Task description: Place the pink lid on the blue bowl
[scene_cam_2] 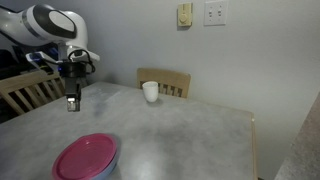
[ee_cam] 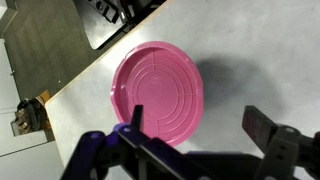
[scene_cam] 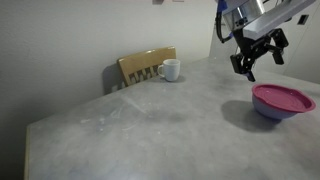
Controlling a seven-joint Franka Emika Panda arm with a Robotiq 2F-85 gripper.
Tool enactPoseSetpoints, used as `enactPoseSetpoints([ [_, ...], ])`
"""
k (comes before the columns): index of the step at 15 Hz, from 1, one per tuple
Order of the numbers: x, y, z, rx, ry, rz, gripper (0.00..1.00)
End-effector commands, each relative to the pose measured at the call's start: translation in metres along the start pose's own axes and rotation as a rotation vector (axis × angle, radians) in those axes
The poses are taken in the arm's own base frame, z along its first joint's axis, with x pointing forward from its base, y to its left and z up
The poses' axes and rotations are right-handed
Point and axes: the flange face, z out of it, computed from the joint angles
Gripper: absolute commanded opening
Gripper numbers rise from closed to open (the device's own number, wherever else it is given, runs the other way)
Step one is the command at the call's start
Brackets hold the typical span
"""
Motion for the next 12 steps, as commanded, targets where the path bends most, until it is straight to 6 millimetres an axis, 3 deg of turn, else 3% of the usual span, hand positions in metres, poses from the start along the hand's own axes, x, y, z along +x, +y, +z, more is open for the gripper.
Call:
enactPoseSetpoints([
  [1, -0.024, 0.009, -0.028, 0.028, 0.033, -0.038, 1.0],
  [4, -0.038, 0.006, -0.052, 0.071, 0.054, -0.092, 1.0],
  [5, -0.028, 0.001, -0.043, 0.046, 0.058, -0.05, 1.0],
  [7, -0.035, 0.001, -0.053, 0.059, 0.071, -0.068, 1.0],
  [12, -0.036, 0.001, -0.054, 0.06, 0.071, -0.074, 1.0],
])
